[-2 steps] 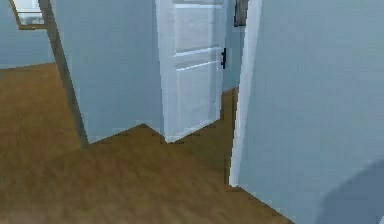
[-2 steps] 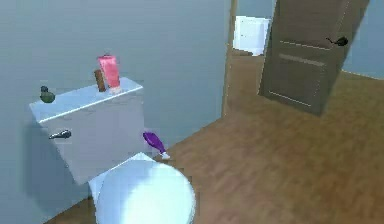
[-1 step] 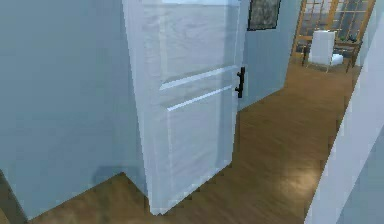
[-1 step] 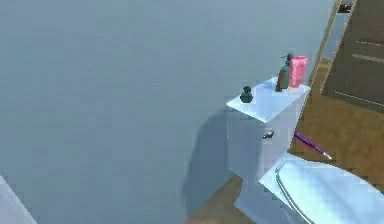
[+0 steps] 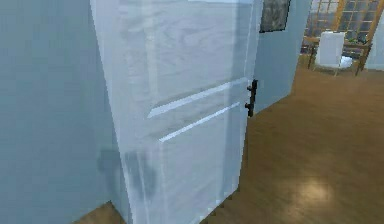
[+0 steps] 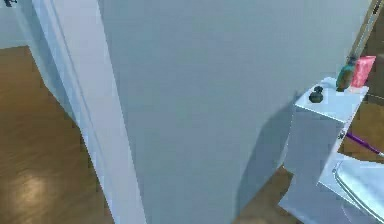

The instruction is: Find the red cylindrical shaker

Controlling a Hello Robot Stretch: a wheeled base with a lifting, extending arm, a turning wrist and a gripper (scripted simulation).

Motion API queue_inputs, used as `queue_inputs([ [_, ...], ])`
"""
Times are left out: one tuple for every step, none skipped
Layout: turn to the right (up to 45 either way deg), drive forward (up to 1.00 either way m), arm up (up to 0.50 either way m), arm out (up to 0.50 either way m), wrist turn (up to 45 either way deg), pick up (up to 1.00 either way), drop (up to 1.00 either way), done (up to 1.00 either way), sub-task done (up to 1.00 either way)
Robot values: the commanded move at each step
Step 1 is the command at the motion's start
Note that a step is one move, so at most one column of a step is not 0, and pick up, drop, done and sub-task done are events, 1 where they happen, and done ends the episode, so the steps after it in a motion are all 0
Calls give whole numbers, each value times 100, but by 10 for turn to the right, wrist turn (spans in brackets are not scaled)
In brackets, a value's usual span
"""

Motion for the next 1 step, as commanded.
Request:
queue_inputs([
  [-180, 0, 0, 0, 0, 0, 0, 0, 0],
])
